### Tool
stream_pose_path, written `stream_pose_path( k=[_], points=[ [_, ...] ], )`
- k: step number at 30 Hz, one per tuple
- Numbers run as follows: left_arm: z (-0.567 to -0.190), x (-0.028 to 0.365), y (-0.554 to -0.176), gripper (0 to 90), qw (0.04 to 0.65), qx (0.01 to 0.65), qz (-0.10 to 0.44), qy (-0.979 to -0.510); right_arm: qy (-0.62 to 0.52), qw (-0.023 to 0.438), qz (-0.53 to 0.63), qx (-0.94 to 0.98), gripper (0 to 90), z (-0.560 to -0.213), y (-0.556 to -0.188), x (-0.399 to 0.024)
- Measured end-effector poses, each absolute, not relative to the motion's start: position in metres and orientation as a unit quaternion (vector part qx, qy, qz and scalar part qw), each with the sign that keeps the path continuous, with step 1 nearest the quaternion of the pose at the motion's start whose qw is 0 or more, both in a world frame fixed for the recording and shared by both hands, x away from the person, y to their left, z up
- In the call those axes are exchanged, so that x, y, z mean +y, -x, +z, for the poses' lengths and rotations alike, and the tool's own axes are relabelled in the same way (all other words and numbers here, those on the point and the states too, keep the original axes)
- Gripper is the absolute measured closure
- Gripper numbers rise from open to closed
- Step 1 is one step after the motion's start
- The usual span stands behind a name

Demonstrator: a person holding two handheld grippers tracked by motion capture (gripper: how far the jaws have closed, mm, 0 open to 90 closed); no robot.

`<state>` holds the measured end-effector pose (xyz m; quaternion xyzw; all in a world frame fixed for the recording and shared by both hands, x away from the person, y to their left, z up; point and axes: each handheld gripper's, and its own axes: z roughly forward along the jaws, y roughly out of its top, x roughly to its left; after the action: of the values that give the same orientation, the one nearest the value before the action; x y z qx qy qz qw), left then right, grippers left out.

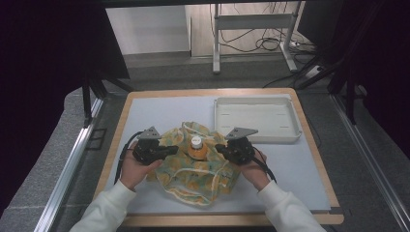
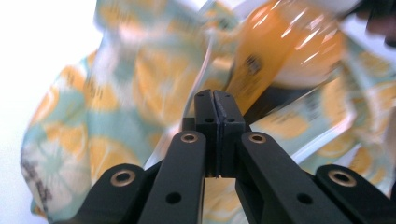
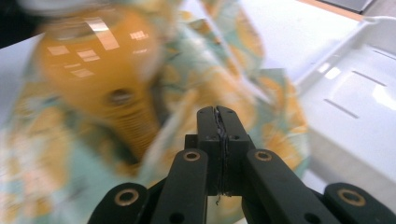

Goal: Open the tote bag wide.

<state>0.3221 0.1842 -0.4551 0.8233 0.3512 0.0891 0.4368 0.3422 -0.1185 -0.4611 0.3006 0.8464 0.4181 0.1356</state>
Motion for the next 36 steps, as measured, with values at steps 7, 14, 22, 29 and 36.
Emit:
stream_pose_path(
  k=[7,14,22,29,36],
  points=[
    [-0.481,0.166,-0.358,90.0,0.392,0.380,0.052,-0.836,-0.278,0.110,0.383,0.874,88.4,-0.483,-0.321,-0.104],
    [-0.506,0.164,-0.383,90.0,0.377,0.402,0.038,-0.834,-0.278,0.088,0.362,0.885,88.8,-0.501,-0.318,-0.101],
    [-0.522,0.162,-0.399,90.0,0.363,0.419,0.036,-0.831,-0.241,0.055,0.345,0.905,89.1,-0.512,-0.295,-0.099],
    [-0.527,0.163,-0.404,90.0,0.368,0.423,0.020,-0.828,-0.226,0.036,0.336,0.914,89.1,-0.520,-0.280,-0.100],
    [-0.498,0.163,-0.372,90.0,0.383,0.374,0.034,-0.844,-0.269,0.075,0.388,0.879,89.0,-0.486,-0.316,-0.115]
  ],
)
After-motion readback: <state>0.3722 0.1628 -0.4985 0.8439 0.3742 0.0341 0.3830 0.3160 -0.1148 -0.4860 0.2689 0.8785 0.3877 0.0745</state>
